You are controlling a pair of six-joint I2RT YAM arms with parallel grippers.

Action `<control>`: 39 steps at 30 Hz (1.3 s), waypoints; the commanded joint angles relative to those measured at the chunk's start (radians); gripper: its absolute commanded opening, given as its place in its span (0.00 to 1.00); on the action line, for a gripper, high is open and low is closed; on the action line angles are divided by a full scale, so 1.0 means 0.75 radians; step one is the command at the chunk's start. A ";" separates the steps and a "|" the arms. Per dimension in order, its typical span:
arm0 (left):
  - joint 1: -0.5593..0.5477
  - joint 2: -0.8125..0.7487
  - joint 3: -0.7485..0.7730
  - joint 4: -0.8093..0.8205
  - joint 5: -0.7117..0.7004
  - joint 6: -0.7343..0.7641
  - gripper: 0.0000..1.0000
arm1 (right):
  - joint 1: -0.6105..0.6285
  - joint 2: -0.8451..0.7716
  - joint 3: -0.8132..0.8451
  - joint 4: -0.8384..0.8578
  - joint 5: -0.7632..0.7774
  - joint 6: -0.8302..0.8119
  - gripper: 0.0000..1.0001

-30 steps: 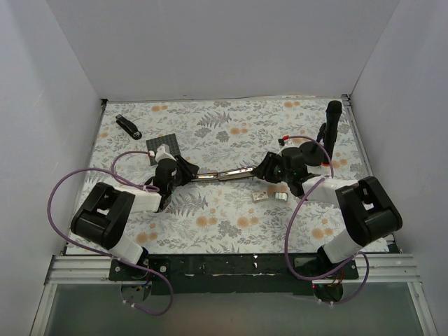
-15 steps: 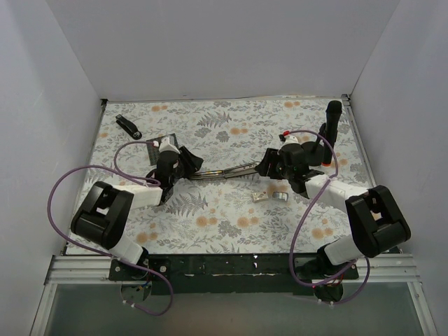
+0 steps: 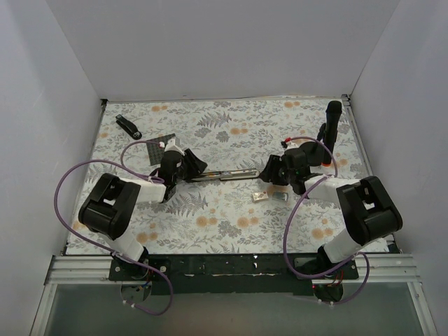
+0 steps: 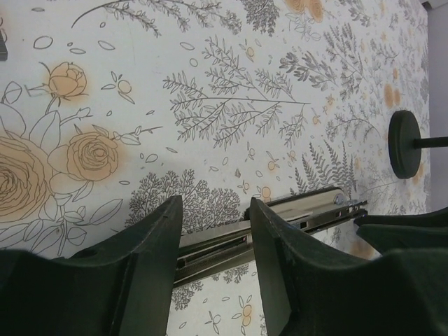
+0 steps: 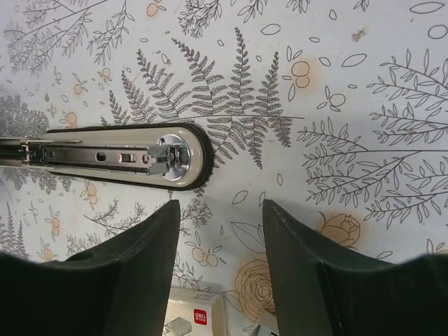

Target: Load the staples into the stapler

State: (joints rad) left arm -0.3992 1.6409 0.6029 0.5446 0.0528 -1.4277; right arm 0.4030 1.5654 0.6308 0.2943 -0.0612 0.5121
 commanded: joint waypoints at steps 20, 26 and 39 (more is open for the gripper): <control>0.131 -0.190 0.468 -0.611 -0.604 0.218 0.98 | -0.020 -0.491 -0.037 -0.266 -0.135 -0.319 0.84; 0.342 0.053 0.795 -0.824 -0.694 0.261 0.98 | -0.014 -0.608 -0.072 -0.251 -0.086 -0.388 0.89; 0.575 0.618 1.359 -0.943 -0.801 0.288 0.98 | -0.002 -0.703 -0.191 -0.208 0.014 -0.464 0.91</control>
State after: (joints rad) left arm 0.0025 2.0632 1.5036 -0.1135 -0.4885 -1.2472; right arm 0.3950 1.0531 0.4908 0.1043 -0.0662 0.1940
